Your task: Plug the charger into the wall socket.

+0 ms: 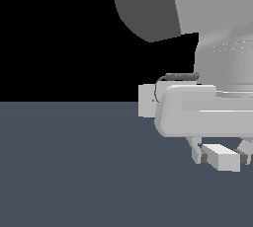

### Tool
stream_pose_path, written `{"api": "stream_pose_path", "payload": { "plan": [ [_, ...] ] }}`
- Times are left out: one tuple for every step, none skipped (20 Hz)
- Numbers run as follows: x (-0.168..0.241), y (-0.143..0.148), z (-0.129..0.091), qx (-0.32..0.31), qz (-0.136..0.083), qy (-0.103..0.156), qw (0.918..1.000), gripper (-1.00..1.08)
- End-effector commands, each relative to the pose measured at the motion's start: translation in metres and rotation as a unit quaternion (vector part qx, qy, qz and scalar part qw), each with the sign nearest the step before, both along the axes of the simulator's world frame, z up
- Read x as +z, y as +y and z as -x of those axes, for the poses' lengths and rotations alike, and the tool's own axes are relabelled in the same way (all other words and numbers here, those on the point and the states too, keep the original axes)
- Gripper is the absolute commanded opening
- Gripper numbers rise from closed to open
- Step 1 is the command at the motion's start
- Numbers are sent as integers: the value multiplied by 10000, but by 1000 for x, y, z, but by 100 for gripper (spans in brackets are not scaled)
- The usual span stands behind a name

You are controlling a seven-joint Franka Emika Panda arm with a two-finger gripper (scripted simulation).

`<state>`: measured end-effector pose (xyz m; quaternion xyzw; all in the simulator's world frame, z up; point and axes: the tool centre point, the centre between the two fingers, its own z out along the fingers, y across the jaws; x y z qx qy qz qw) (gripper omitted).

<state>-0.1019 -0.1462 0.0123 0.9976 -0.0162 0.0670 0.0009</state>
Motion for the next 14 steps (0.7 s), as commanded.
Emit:
{"api": "stream_pose_path", "payload": {
  "plan": [
    [-1, 0, 0, 0, 2, -5, 10000, -100],
    [-1, 0, 0, 0, 2, -5, 10000, -100],
    [-1, 0, 0, 0, 2, -5, 10000, -100],
    [-1, 0, 0, 0, 2, -5, 10000, -100],
    [-1, 0, 0, 0, 2, -5, 10000, -100],
    [-1, 0, 0, 0, 2, -5, 10000, -100],
    [-1, 0, 0, 0, 2, -5, 10000, -100],
    [-1, 0, 0, 0, 2, -5, 10000, -100],
    [-1, 0, 0, 0, 2, -5, 10000, -100],
    [0, 0, 0, 0, 2, -5, 10000, -100],
    [0, 0, -1, 0, 2, -5, 10000, -100],
    [0, 1, -1, -3, 2, -5, 10000, -100],
    [1, 1, -2, -8, 1, -5, 10000, -100],
    [2, 2, -4, -14, 1, -5, 10000, -100]
  ]
}}
